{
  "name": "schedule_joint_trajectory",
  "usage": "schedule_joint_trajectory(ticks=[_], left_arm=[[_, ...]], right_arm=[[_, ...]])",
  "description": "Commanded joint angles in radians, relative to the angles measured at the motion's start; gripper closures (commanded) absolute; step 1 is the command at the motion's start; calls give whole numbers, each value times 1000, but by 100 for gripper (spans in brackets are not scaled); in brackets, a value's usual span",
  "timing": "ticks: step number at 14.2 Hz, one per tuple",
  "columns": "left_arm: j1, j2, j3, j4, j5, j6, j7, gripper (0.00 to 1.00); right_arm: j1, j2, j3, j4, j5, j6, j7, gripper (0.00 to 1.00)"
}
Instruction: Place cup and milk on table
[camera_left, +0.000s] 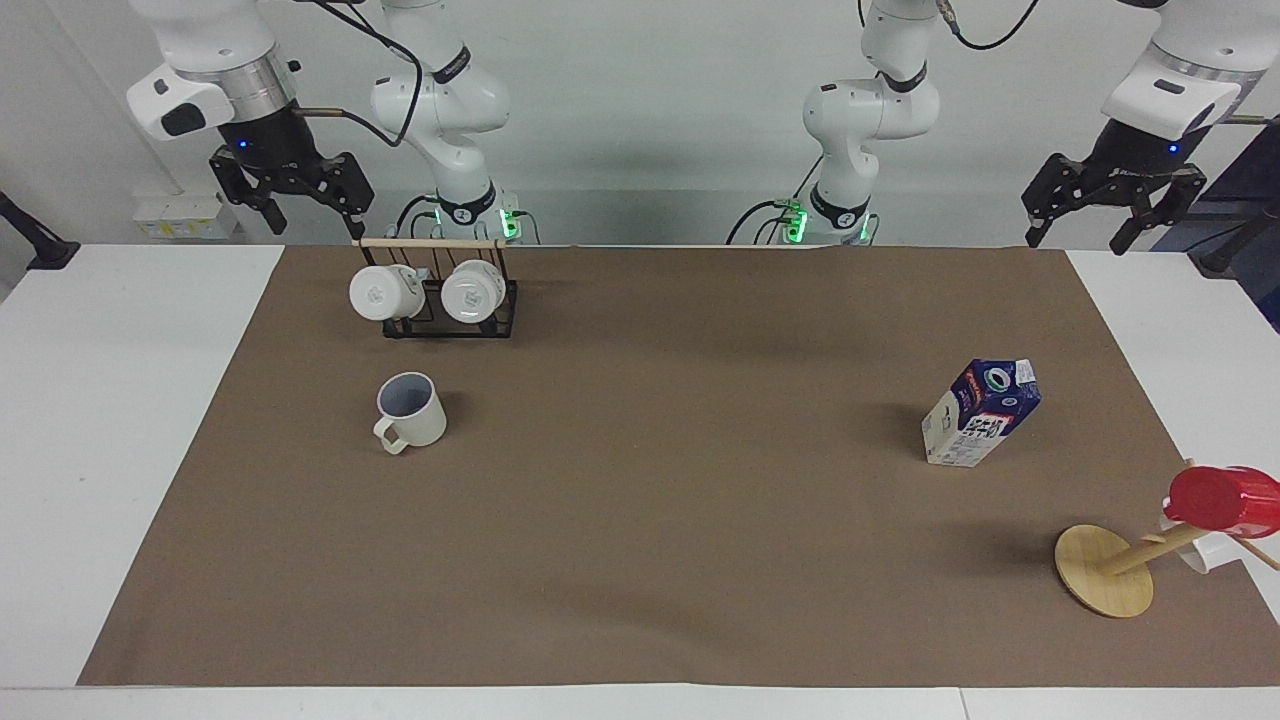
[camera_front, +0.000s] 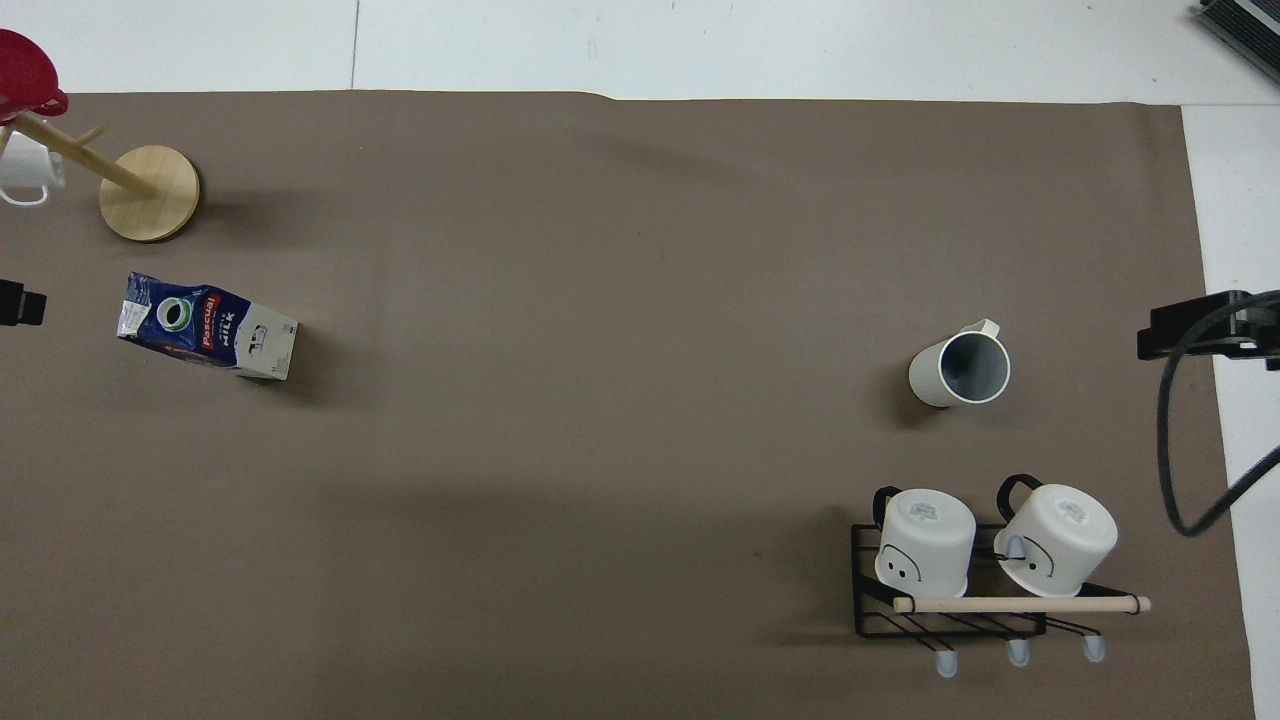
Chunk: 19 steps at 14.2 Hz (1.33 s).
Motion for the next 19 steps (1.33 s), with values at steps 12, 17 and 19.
schedule_joint_trajectory(ticks=[12, 17, 19], left_arm=[[11, -9, -8, 0, 9, -17, 4, 0], [11, -9, -8, 0, 11, -17, 4, 0], [11, -9, -8, 0, 11, -17, 4, 0]], right_arm=[[-13, -16, -2, -27, 5, 1, -18, 0], [-15, -16, -5, -30, 5, 6, -15, 0], [-15, -16, -5, -30, 5, 6, -15, 0]])
